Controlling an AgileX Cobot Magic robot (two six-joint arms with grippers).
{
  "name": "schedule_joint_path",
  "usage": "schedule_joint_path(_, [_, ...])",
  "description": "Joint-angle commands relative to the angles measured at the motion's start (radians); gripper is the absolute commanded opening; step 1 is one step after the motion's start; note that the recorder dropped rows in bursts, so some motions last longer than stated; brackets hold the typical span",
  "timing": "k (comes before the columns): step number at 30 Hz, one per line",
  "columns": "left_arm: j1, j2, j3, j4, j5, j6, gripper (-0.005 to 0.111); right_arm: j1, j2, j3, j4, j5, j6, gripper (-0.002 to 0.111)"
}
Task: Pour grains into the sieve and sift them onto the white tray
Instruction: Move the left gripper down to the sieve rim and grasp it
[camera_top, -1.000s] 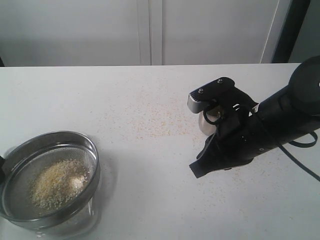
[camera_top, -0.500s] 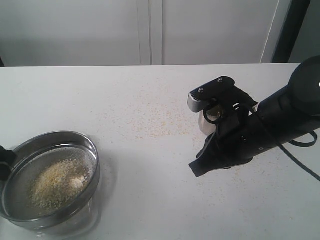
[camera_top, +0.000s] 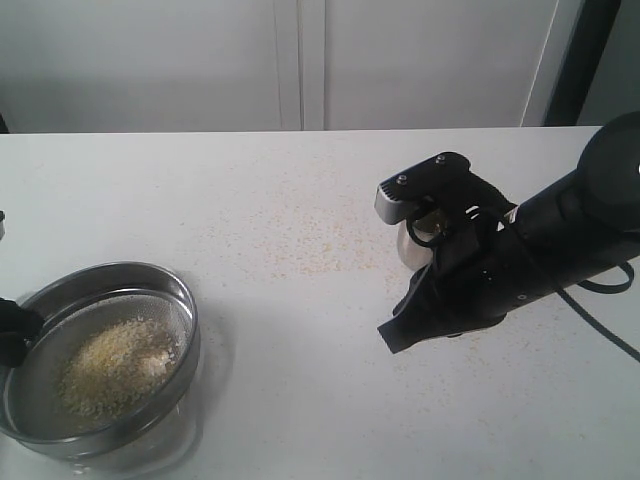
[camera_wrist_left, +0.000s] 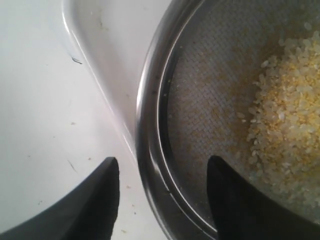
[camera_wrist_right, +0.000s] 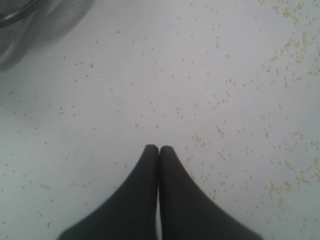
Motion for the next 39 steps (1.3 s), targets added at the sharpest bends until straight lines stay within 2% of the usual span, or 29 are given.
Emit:
schedule_joint_path(1, [0.001, 0.028, -0.005, -0.001, -0.006, -0.021, 0.056, 0.000, -0.007, 0.005, 0.008, -0.008, -0.008, 0.000])
schedule_joint_path(14, [0.001, 0.069, -0.005, -0.001, -0.053, -0.079, 0.055, 0.000, -0.007, 0.005, 0.008, -0.012, -0.009, 0.000])
schedule_joint_path(16, [0.001, 0.069, -0.005, -0.001, -0.055, -0.079, 0.052, 0.000, -0.007, 0.005, 0.008, -0.012, -0.009, 0.000])
schedule_joint_path(20, [0.001, 0.069, -0.005, -0.001, -0.061, -0.081, 0.035, 0.000, -0.007, 0.005, 0.008, -0.024, -0.009, 0.000])
schedule_joint_path(22, [0.001, 0.069, -0.005, -0.001, -0.064, -0.085, 0.031, 0.000, -0.007, 0.005, 0.008, -0.034, -0.009, 0.000])
schedule_joint_path(35, [0.001, 0.098, -0.005, -0.001, -0.076, -0.104, 0.030, 0.000, -0.007, 0.005, 0.008, -0.033, -0.009, 0.000])
schedule_joint_path(37, [0.001, 0.098, -0.005, -0.001, -0.076, -0.104, 0.024, 0.000, -0.007, 0.005, 0.008, -0.033, -0.009, 0.000])
schedule_joint_path(39, [0.001, 0.098, -0.005, -0.001, -0.072, -0.104, 0.010, 0.000, -0.007, 0.005, 0.008, -0.033, -0.009, 0.000])
